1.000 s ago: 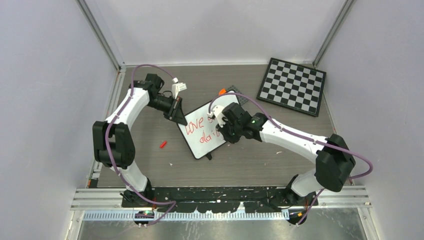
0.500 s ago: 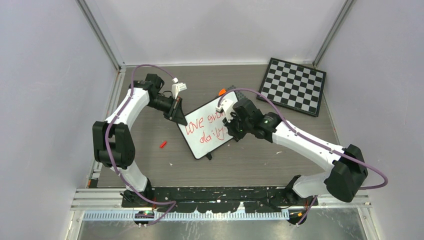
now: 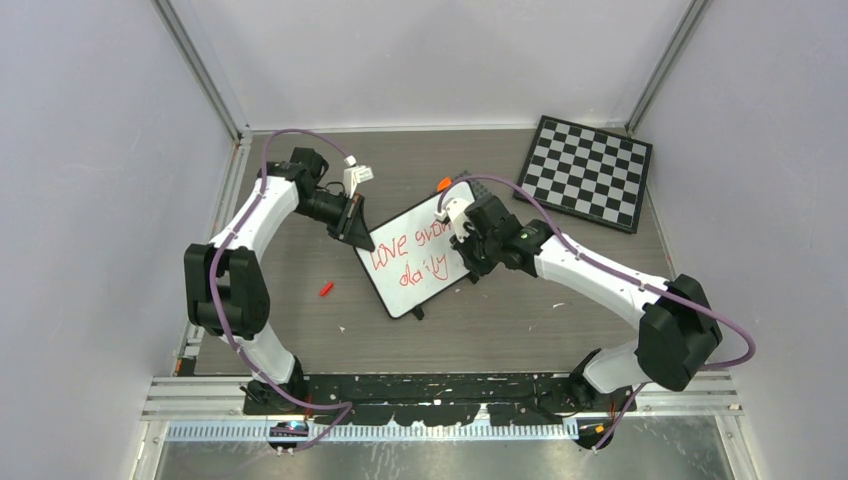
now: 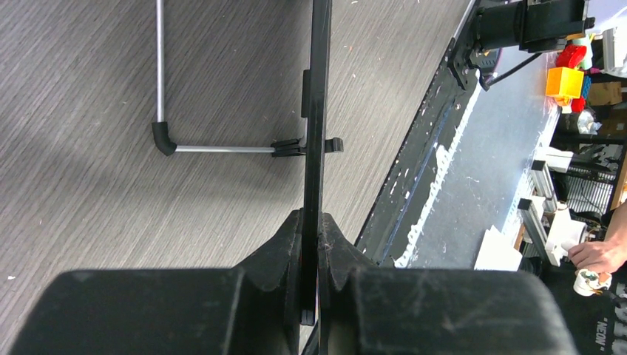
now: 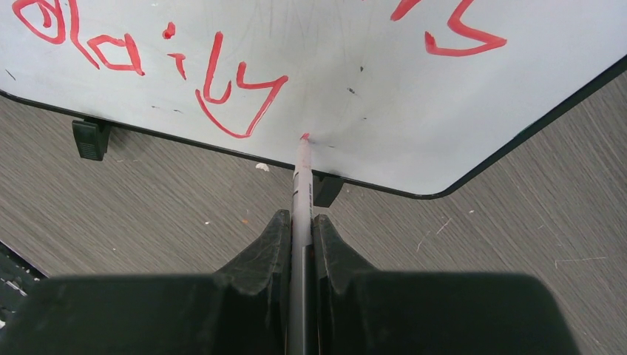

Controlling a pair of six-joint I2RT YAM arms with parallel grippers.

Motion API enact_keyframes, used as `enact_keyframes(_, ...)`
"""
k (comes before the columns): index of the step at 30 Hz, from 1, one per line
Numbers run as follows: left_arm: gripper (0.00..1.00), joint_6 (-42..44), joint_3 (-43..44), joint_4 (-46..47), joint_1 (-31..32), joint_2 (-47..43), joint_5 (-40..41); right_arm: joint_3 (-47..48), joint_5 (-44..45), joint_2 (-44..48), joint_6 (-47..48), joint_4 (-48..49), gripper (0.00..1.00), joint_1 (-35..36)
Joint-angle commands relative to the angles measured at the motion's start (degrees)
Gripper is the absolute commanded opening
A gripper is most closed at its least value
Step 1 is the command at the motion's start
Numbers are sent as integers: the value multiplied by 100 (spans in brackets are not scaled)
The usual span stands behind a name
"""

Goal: Write a sentence on the whiteboard

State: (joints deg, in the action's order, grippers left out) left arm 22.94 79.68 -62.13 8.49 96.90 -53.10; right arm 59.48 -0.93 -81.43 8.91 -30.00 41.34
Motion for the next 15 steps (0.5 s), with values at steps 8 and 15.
enact_keyframes(8,35,-163,17,183,39,-229,577,245,-462,294,-30,-99,0,-7)
enact_keyframes(15,71,-234,601,-244,-445,-946,330,495,-1657,870,-339,-671,0,-388)
